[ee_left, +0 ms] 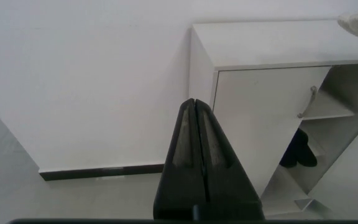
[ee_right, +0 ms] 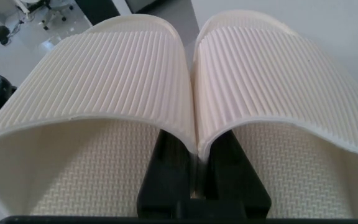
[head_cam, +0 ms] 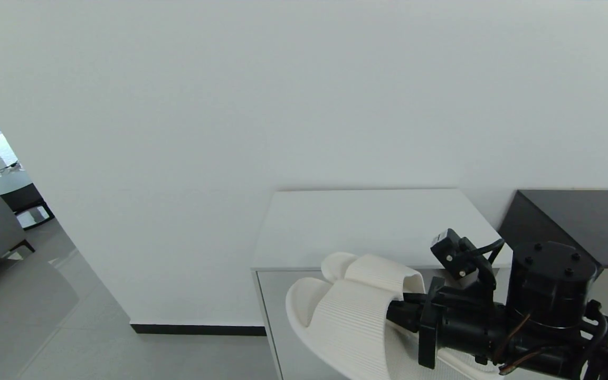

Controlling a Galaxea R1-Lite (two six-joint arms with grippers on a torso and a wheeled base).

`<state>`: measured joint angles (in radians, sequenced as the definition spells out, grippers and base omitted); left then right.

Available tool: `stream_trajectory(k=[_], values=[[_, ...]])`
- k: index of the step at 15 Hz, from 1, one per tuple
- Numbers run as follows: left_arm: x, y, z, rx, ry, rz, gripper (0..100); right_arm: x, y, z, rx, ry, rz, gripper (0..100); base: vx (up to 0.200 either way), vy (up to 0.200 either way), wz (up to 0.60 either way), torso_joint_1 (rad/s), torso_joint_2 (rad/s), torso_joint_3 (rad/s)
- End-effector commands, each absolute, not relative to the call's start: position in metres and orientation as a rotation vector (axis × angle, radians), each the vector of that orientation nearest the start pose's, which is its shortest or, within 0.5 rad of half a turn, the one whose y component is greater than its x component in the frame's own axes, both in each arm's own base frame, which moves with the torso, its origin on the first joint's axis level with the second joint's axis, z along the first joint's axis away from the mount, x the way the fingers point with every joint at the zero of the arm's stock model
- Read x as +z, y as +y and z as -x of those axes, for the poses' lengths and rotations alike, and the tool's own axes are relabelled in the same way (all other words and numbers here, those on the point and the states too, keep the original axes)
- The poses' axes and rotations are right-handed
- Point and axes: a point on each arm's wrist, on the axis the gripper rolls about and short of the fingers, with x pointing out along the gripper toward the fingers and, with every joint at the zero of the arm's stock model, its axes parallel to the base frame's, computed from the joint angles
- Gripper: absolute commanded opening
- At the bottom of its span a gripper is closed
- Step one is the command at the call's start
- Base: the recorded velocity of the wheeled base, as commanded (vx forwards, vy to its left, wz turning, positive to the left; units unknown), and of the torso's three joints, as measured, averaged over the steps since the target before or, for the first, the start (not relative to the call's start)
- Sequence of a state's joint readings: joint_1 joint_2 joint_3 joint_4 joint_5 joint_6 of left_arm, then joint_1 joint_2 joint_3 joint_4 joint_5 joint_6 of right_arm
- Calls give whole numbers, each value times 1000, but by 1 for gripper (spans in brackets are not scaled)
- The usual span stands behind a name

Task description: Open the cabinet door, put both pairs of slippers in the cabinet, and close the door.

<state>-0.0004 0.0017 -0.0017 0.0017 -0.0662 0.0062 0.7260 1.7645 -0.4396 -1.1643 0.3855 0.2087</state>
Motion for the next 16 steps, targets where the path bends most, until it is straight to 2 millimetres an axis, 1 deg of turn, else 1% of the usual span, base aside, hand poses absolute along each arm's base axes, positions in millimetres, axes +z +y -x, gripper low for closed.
stream_trajectory(k=[1,2,6,8,10,11,12,16], values=[[76,-1,23,-66,1,-6,0,126,188,-198,1087,287,-157,0,-200,0,0,2,7,-2],[76,-1,23,-66,1,-8,0,125,187,-198,1086,293,-155,0,-200,0,0,-2,7,-2],[76,-1,23,-64,1,-8,0,114,185,-195,1097,335,-144,0,0,0,0,0,0,0],[76,-1,23,-64,1,-9,0,106,182,-191,1159,319,-151,0,0,0,0,0,0,0],[76,-1,23,-60,1,-8,0,98,183,-192,1176,285,-158,0,0,0,0,0,0,0],[76,-1,23,-52,1,-8,0,96,183,-191,1178,277,-159,0,0,-200,0,7,-2,2],[76,-1,23,-44,1,-8,0,90,183,-191,1205,264,-162,0,0,-200,0,-7,7,2],[76,-1,23,-44,1,-8,0,83,183,-191,1217,257,-160,0,0,-200,0,2,4,0]])
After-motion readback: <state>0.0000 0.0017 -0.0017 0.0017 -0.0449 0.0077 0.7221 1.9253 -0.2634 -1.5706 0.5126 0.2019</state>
